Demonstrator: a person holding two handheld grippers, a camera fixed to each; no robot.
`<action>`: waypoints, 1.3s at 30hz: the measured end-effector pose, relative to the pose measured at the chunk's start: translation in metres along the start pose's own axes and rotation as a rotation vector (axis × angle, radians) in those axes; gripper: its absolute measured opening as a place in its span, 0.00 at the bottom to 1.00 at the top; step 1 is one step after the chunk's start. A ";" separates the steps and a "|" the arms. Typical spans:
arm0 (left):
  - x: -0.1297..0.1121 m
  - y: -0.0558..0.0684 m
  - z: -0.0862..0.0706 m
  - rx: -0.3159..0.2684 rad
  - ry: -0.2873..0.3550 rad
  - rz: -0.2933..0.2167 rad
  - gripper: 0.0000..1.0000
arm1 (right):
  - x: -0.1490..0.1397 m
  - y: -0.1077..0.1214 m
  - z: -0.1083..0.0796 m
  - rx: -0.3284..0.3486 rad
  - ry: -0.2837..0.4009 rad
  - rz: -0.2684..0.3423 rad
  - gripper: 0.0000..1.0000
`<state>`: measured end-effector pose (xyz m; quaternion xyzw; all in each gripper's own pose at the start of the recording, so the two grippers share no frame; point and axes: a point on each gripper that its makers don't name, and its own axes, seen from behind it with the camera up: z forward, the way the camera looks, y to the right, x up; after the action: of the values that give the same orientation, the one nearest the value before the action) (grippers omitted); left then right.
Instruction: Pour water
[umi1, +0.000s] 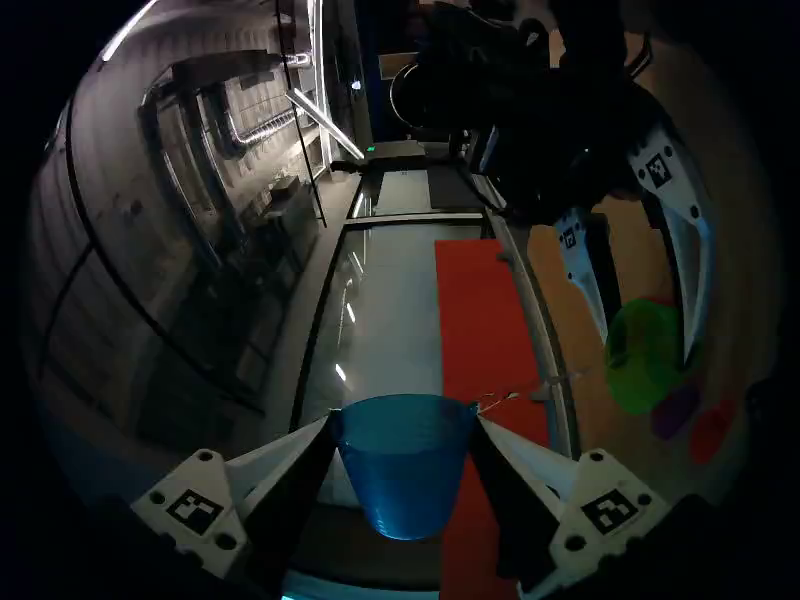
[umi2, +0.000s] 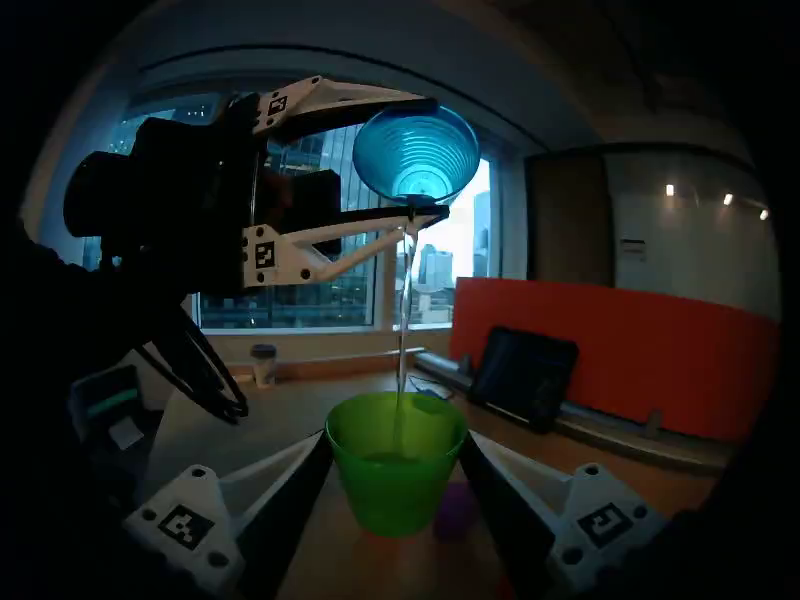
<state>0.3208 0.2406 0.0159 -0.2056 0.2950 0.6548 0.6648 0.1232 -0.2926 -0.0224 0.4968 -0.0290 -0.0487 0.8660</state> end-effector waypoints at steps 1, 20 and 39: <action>0.000 0.000 0.000 0.000 0.000 0.005 0.89 | 0.000 0.000 0.000 0.000 0.000 0.000 0.90; 0.013 -0.003 0.001 0.008 0.021 0.081 0.89 | 0.000 0.002 -0.002 -0.007 0.006 0.002 0.90; -0.002 -0.007 0.003 0.009 0.024 -0.173 0.89 | 0.005 0.008 -0.008 -0.020 0.024 0.005 0.90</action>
<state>0.3278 0.2404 0.0189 -0.2354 0.2870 0.5912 0.7161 0.1294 -0.2828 -0.0196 0.4884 -0.0196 -0.0408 0.8714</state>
